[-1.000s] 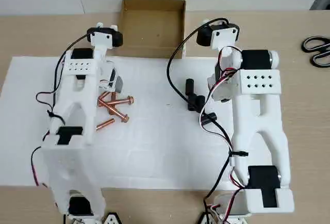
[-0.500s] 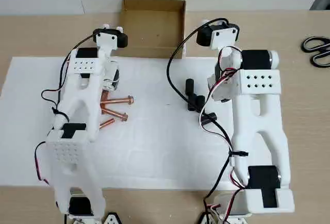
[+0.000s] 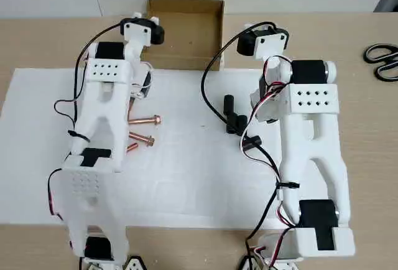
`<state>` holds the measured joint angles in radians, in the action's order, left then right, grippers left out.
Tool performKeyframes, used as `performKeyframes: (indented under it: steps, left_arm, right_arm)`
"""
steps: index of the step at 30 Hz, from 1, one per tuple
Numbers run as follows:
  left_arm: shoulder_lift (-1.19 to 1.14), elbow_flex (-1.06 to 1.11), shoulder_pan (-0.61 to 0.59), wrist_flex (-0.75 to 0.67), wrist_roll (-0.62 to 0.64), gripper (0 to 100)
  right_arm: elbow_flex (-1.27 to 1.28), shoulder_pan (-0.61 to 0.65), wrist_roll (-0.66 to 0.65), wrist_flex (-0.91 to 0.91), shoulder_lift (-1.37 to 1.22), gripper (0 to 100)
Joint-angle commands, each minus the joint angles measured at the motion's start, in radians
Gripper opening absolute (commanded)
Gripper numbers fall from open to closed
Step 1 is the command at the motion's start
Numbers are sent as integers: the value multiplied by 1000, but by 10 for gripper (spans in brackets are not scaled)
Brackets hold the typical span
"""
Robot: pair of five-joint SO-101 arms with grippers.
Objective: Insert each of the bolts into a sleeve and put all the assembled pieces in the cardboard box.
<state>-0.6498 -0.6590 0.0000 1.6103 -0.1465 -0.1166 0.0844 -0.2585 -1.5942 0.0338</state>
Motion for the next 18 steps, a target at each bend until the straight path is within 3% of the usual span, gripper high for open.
performKeyframes:
  steps: [1, 5, 8, 11, 18]
  left_arm:
    - [17, -81, 14, 44, -3, 6]
    - [17, -239, 25, 144, 0, 6]
    - [32, -308, 35, 144, 40, 6]
    - [114, -294, 29, 144, 112, 6]
    - [350, -196, 98, 143, 143, 6]
  right_arm:
    - [-8, -5, -5, 15, 13, 4]
    - [-8, -2, -3, 15, 15, 7]
    - [-9, 8, -3, 15, 25, 8]
    - [-8, 22, -2, 13, 94, 8]
    - [-2, 16, -8, 18, 346, 6]
